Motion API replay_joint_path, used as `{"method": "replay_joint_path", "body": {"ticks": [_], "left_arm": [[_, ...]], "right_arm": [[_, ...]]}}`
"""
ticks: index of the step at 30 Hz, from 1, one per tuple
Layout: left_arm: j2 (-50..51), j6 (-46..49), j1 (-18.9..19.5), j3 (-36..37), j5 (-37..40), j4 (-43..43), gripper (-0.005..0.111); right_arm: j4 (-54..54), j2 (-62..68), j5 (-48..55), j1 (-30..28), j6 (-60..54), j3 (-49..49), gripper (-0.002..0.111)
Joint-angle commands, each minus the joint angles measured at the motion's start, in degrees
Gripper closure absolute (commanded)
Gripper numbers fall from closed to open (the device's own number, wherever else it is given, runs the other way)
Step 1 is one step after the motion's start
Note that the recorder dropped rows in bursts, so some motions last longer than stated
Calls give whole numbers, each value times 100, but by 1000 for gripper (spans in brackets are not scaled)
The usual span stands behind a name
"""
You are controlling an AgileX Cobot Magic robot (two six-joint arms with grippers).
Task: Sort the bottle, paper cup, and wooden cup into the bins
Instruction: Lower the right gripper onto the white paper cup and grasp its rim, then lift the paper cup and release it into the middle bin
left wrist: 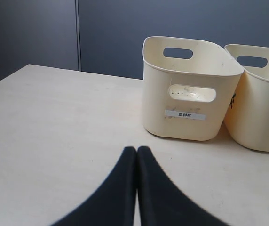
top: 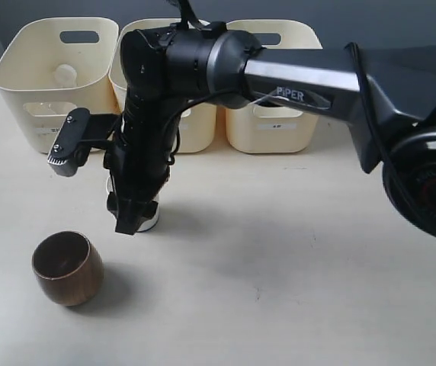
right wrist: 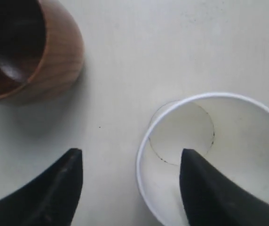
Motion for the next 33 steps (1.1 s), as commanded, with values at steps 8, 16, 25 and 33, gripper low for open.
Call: {"method": "replay_joint_path", "body": {"ticks": [8, 16, 25, 33], "left_arm": [[-29, -8, -22, 11, -36, 6, 107], [-29, -8, -22, 11, -36, 6, 107], [-29, -8, -22, 11, -36, 6, 107], [-29, -8, -22, 11, -36, 6, 107]], "right_arm": [[-449, -786, -101, -16, 27, -14, 108], [-1210, -1362, -621, -25, 98, -1033, 109], [-1450, -34, -1141, -1019, 1306, -2314, 109], [-1436, 273, -986, -1215, 1519, -2314, 109]]}}
